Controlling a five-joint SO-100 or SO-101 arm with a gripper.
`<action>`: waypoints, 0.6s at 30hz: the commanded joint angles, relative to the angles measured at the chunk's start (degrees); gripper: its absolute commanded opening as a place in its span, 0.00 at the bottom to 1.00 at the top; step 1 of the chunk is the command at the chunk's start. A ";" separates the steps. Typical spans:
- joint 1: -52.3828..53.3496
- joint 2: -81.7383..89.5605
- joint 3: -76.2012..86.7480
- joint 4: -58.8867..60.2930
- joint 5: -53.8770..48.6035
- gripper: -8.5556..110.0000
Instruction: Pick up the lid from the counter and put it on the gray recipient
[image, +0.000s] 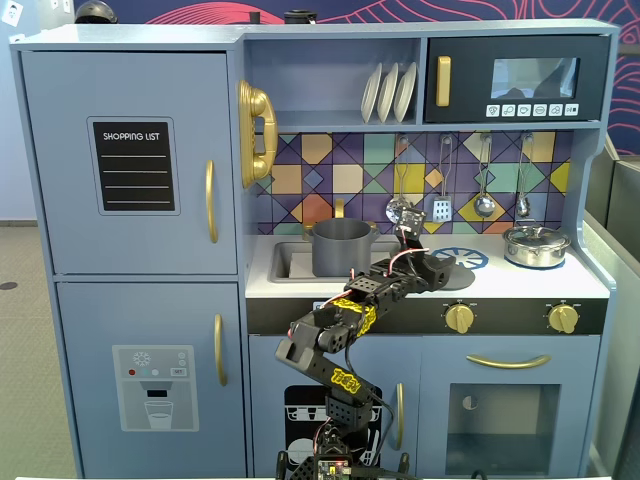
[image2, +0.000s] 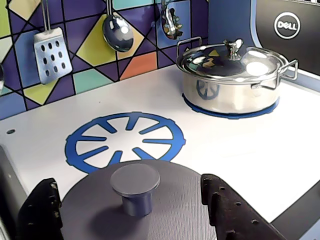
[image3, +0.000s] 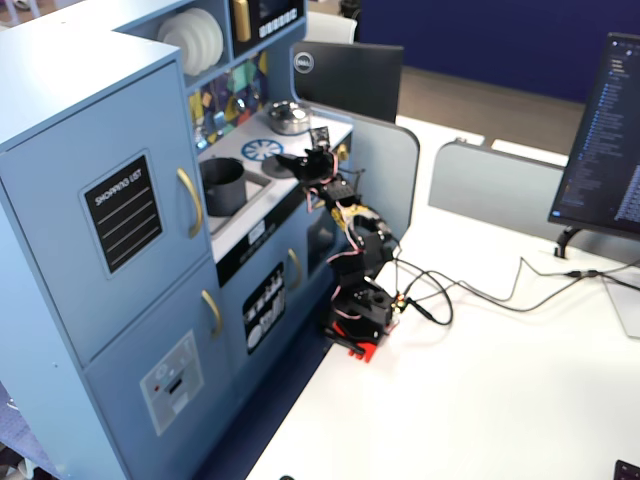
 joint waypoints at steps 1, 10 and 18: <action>0.53 -2.64 -0.62 -5.27 0.00 0.33; -0.53 -10.37 -3.08 -9.67 -0.79 0.31; -1.67 -16.35 -6.15 -12.57 -0.35 0.30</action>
